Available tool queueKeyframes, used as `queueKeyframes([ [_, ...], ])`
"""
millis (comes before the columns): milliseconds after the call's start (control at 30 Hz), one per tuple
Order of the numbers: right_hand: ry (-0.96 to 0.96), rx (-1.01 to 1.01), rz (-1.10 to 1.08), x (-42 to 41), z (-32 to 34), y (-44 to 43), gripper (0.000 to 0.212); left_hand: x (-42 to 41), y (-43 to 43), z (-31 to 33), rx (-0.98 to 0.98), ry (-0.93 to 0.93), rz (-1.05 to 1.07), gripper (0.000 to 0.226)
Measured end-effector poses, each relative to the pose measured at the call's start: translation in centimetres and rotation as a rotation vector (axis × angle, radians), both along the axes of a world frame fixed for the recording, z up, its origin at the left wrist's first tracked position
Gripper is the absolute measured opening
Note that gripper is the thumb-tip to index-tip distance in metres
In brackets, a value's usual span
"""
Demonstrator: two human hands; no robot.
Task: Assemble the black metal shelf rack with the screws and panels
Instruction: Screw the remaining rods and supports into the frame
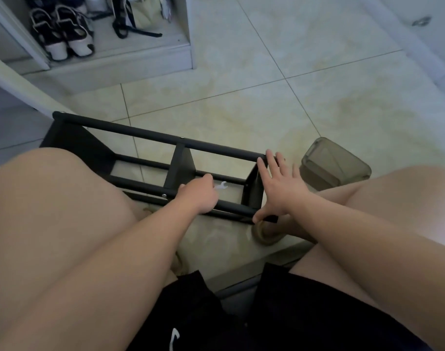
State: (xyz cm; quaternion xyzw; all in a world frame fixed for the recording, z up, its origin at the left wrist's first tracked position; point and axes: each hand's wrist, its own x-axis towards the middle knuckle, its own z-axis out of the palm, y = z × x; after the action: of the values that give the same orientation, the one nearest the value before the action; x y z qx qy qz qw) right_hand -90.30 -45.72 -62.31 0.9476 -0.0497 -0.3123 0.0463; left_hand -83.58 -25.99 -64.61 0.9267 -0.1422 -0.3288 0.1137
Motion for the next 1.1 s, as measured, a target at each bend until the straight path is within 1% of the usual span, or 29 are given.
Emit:
queueKeyframes([
  [100,0.029,0.014,0.034,1.0,-0.1,-0.9,0.161,0.7,-0.5,0.3,0.020,0.002,-0.027,0.014],
  [200,0.050,0.031,0.039,1.8,-0.2,-1.6,0.161,1.9,-1.2,1.1,0.033,0.050,-0.071,0.017],
  [367,0.054,0.090,0.015,2.1,-0.4,-2.2,0.158,4.2,-2.0,2.8,0.114,0.134,-0.253,0.018],
  [433,0.037,0.106,0.011,1.8,-0.5,-2.3,0.156,5.2,-2.3,3.4,0.082,0.130,-0.282,0.016],
  [500,0.027,0.120,0.009,1.6,-0.6,-2.2,0.154,6.2,-2.8,3.9,0.009,0.117,-0.285,0.019],
  [600,0.026,0.148,-0.010,1.7,-0.5,-2.1,0.153,7.0,-4.1,3.6,-0.090,0.165,-0.219,0.020],
  [733,0.035,0.167,-0.039,2.2,-0.7,-2.1,0.153,7.2,-6.0,1.8,-0.068,0.242,-0.258,0.016],
  [867,0.054,0.169,-0.044,2.9,-1.0,-2.0,0.153,7.4,-7.4,0.7,-0.054,0.305,-0.335,0.022],
  [967,0.052,0.176,-0.042,3.2,-0.9,-2.1,0.153,7.5,-8.1,0.3,-0.123,0.334,-0.270,0.020],
  [1100,0.047,0.189,-0.028,3.5,-0.8,-2.2,0.152,7.2,-8.3,-0.2,-0.227,0.423,-0.048,0.024],
])
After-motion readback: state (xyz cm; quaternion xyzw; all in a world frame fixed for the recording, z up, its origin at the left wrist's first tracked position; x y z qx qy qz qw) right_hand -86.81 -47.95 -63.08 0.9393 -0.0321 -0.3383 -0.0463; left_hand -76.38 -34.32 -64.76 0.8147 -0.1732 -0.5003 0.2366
